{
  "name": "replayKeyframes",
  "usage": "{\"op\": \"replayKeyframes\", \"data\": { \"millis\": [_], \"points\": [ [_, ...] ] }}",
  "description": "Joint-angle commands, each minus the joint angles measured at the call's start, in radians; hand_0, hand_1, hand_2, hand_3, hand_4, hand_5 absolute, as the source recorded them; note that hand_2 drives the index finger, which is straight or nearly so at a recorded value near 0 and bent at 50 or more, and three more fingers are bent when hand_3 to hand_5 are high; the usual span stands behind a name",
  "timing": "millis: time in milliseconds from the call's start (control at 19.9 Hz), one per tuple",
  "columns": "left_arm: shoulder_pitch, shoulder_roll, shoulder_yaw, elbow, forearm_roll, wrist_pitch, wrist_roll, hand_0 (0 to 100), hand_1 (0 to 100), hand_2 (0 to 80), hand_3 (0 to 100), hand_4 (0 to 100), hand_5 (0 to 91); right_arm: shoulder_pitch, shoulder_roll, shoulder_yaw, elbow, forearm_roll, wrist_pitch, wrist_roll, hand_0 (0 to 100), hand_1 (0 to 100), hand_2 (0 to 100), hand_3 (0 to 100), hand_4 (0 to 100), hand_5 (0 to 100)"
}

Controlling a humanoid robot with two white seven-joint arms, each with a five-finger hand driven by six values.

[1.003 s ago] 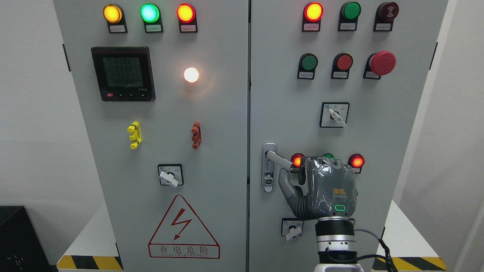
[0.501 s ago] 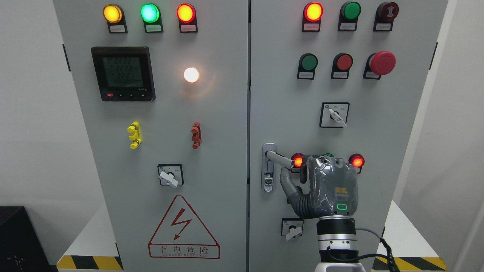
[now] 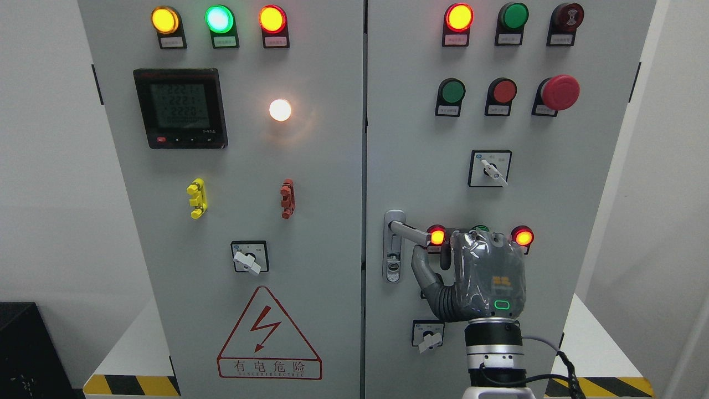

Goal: Release door handle
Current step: 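Open the right hand fingers to let go of the handle, then withdraw the right hand downward away from the handle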

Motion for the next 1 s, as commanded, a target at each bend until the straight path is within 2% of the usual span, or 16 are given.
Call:
{"op": "replayKeyframes", "data": {
  "millis": [0, 100, 201, 301, 351, 401, 451, 552, 652, 702, 752, 802, 853, 953],
  "points": [
    [0.0, 0.0, -0.021, -0.02, 0.0, 0.0, 0.0, 0, 0, 2.2, 9, 1, 0.0, 0.047, -0.011, 0.001, -0.034, -0.003, -0.004, -0.007, 53, 43, 83, 100, 98, 92],
    [0.0, 0.0, -0.021, -0.02, 0.0, 0.0, 0.0, 0, 0, 2.3, 9, 1, 0.0, 0.063, -0.02, -0.003, -0.058, -0.003, -0.005, -0.01, 53, 43, 79, 100, 97, 91],
    [0.0, 0.0, -0.021, -0.02, 0.0, 0.0, 0.0, 0, 0, 2.3, 9, 1, 0.0, 0.086, -0.046, -0.024, -0.086, -0.006, -0.008, -0.01, 53, 43, 72, 100, 89, 88],
    [0.0, 0.0, -0.021, -0.02, 0.0, 0.0, 0.0, 0, 0, 2.3, 9, 1, 0.0, 0.118, -0.06, -0.035, -0.122, -0.009, -0.016, -0.01, 52, 42, 64, 100, 85, 82],
    [0.0, 0.0, -0.021, -0.02, 0.0, 0.0, 0.0, 0, 0, 2.3, 9, 1, 0.0, 0.147, -0.063, -0.048, -0.15, -0.009, -0.022, -0.007, 52, 42, 59, 97, 80, 73],
    [0.0, 0.0, -0.021, -0.02, 0.0, 0.0, 0.0, 0, 0, 2.3, 9, 1, 0.0, 0.173, -0.065, -0.07, -0.175, -0.01, -0.039, -0.006, 52, 42, 52, 83, 67, 55],
    [0.0, 0.0, -0.021, -0.02, 0.0, 0.0, 0.0, 0, 0, 2.3, 9, 1, 0.0, 0.19, -0.063, -0.096, -0.196, -0.009, -0.066, -0.006, 52, 41, 50, 76, 57, 43],
    [0.0, 0.0, -0.021, -0.02, 0.0, 0.0, 0.0, 0, 0, 2.2, 9, 1, 0.0, 0.218, -0.058, -0.168, -0.244, -0.01, -0.134, -0.004, 51, 40, 41, 56, 39, 13],
    [0.0, 0.0, -0.021, -0.02, 0.0, 0.0, 0.0, 0, 0, 2.2, 9, 1, 0.0, 0.222, -0.058, -0.231, -0.247, -0.012, -0.193, -0.006, 51, 40, 33, 41, 28, 0],
    [0.0, 0.0, -0.021, -0.02, 0.0, 0.0, 0.0, 0, 0, 2.3, 9, 1, 0.0, 0.222, -0.052, -0.272, -0.247, -0.012, -0.239, -0.007, 50, 40, 23, 24, 15, 0],
    [0.0, 0.0, -0.021, -0.02, 0.0, 0.0, 0.0, 0, 0, 2.3, 9, 1, 0.0, 0.221, -0.051, -0.3, -0.247, -0.013, -0.267, -0.01, 50, 40, 20, 19, 10, 0],
    [0.0, 0.0, -0.021, -0.02, 0.0, 0.0, 0.0, 0, 0, 2.3, 9, 1, 0.0, 0.219, -0.049, -0.318, -0.247, -0.013, -0.278, -0.012, 50, 40, 12, 9, 3, 0],
    [0.0, 0.0, -0.021, -0.02, 0.0, 0.0, 0.0, 0, 0, 2.3, 9, 1, 0.0, 0.216, -0.049, -0.325, -0.248, -0.016, -0.278, -0.012, 50, 39, 2, 0, 0, 0],
    [0.0, 0.0, -0.021, -0.02, 0.0, 0.0, 0.0, 0, 0, 2.3, 9, 1, 0.0, 0.213, -0.051, -0.329, -0.248, -0.033, -0.278, -0.026, 49, 38, 0, 0, 0, 0]
  ]
}}
